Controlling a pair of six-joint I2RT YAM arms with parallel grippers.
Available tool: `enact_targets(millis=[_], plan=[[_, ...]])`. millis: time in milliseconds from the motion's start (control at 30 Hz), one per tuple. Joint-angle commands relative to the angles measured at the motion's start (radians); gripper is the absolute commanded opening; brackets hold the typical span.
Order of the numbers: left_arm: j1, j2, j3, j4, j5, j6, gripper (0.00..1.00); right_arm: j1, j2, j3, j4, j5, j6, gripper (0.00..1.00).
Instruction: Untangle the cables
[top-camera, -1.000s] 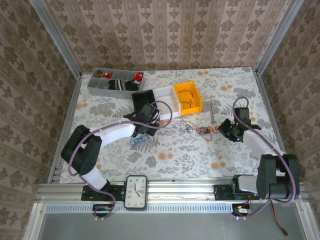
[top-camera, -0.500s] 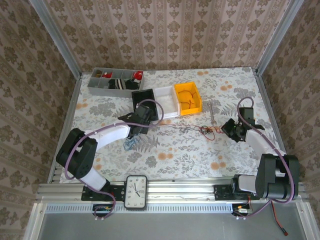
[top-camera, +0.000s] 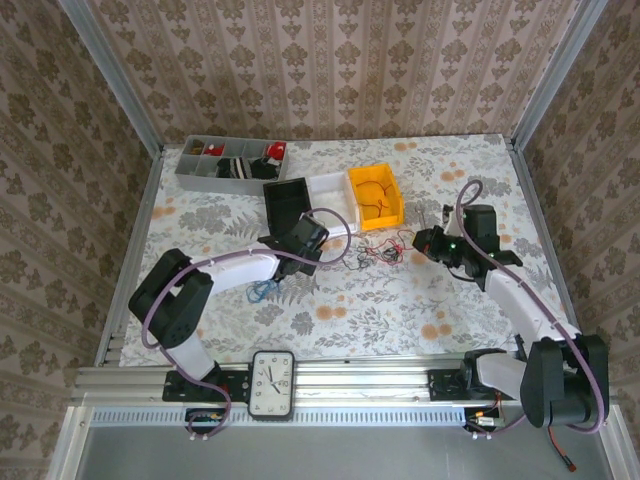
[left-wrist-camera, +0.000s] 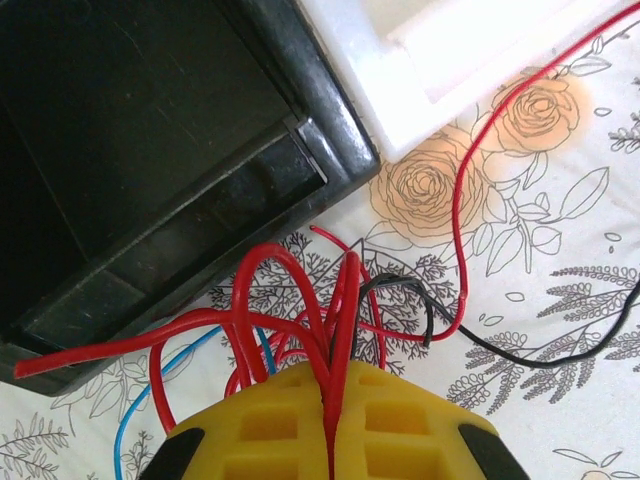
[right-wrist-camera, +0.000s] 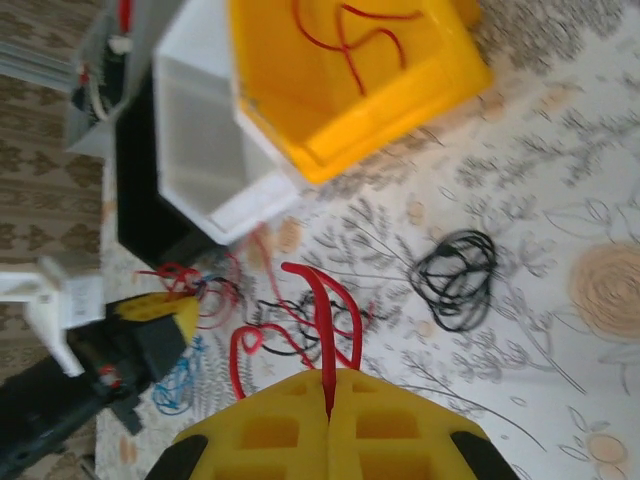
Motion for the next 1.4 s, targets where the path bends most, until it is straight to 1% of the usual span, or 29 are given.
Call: enact_targets(millis=[0, 167, 300, 433, 533, 700, 767, 833, 900, 967, 1067, 1200, 1367], plan=[[0.012, 0.012, 0.015, -0.009, -0.013, -0.017, 0.00, -0.001, -0.054, 0.064, -0.042, 0.009, -0.036, 0.00], [0.037, 0.009, -0.014, -0.064, -0.063, -0.083, 0.00, -0.020, -0.110, 0.106, -0.120, 0.187, -0.042, 0.00], [0.048, 0.003, -0.028, -0.121, -0.123, -0.133, 0.00, -0.073, -0.132, 0.115, -0.125, 0.228, -0.025, 0.00], [0.059, -0.002, -0.033, -0.167, -0.169, -0.169, 0.00, -0.126, -0.144, 0.131, -0.187, 0.350, -0.008, 0.00], [0.069, -0.001, -0.036, -0.183, -0.177, -0.189, 0.00, -0.167, -0.141, 0.135, -0.237, 0.427, 0.016, 0.00], [0.070, -0.005, -0.033, -0.177, -0.172, -0.179, 0.00, -0.227, -0.135, 0.124, -0.264, 0.436, 0.038, 0.00], [0.067, -0.015, -0.037, -0.149, -0.137, -0.149, 0.00, -0.230, -0.131, 0.124, -0.255, 0.408, 0.024, 0.00], [0.050, -0.041, -0.059, -0.074, -0.082, -0.078, 0.00, -0.230, -0.123, 0.120, -0.236, 0.348, 0.014, 0.00], [0.009, -0.073, -0.084, 0.000, -0.064, 0.001, 0.00, -0.222, -0.120, 0.112, -0.213, 0.293, 0.005, 0.00], [-0.016, -0.091, -0.094, 0.036, -0.040, 0.046, 0.00, -0.207, -0.121, 0.106, -0.187, 0.252, -0.009, 0.00], [-0.019, -0.096, -0.090, 0.042, -0.024, 0.025, 0.00, -0.163, -0.102, 0.116, -0.138, 0.219, -0.006, 0.00], [-0.015, -0.078, -0.084, 0.068, 0.002, -0.018, 0.00, -0.075, -0.016, 0.175, -0.087, 0.261, 0.015, 0.00], [-0.006, -0.054, -0.063, 0.055, -0.007, -0.020, 0.00, 0.028, 0.173, 0.314, -0.028, 0.355, 0.002, 0.00]])
